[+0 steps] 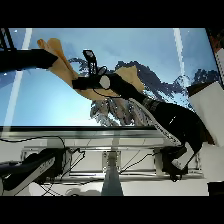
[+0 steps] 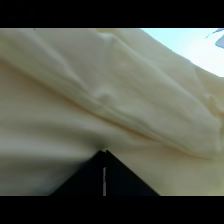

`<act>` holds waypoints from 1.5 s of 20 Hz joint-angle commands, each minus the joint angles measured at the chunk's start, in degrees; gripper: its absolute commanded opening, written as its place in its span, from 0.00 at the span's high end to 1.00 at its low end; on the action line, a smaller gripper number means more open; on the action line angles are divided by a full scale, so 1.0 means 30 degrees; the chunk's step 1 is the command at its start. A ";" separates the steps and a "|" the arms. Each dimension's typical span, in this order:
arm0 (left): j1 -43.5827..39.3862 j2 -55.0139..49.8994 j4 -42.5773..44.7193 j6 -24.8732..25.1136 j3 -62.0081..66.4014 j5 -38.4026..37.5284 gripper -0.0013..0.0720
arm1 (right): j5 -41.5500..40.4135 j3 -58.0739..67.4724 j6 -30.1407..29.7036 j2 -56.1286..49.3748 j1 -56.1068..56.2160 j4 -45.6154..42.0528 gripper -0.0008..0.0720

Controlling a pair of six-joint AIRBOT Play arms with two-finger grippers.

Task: Fold the clothes and pants, and hang the long-sleeved shirts on hangers.

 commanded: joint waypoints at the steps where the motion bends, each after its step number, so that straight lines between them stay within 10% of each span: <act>1: -0.0255 -0.1086 -0.2251 -0.0036 -0.0015 0.0015 0.97 | 0.2492 0.0503 0.0036 0.0109 -0.1027 -0.2761 0.97; 6: -0.4481 -0.4881 -0.5727 0.0233 -0.0007 0.3526 0.97 | 0.7169 0.0503 0.0015 0.1377 -0.7512 -0.6324 0.97; 11: -1.1460 -0.9253 -0.8619 0.3322 -0.0007 1.3325 0.96 | 1.1540 0.0415 -0.0357 0.1923 -1.4477 -0.6309 0.98; 12: -1.2604 -1.0061 -0.8612 0.3322 -0.0007 1.5278 0.87 | 1.2225 0.0306 -0.1231 0.1923 -1.5540 -0.6207 0.98; 13: -1.3464 -1.0695 -0.8612 0.3330 -0.0007 1.6480 0.49 | 1.2743 0.0138 -0.2069 0.1923 -1.6582 -0.6113 0.93; 14: -1.4185 -1.1227 -0.8641 0.3257 -0.0007 1.7376 0.03 | 1.3019 -0.0087 -0.2339 0.1923 -1.7413 -0.6003 0.62; 15: -1.4600 -1.1533 -0.8604 0.3271 -0.0007 1.7777 0.02 | 1.3194 -0.0379 -0.2339 0.1909 -1.8178 -0.5734 0.28; 16: -1.4768 -1.1672 -0.8524 0.3271 -0.0007 1.7784 0.02 | 1.3384 -0.0670 -0.2477 0.1836 -1.8746 -0.5246 0.24; 23: -1.1570 -1.1009 -0.5537 0.3169 -0.0007 1.1606 0.08 | 1.4112 -0.2470 -0.5115 -0.0903 -1.8600 0.2980 0.12; 30: -0.4284 -0.9238 0.2907 -0.0415 0.0000 0.2098 0.46 | 1.2211 -0.2470 -0.4918 -0.2871 -1.4200 0.5304 0.13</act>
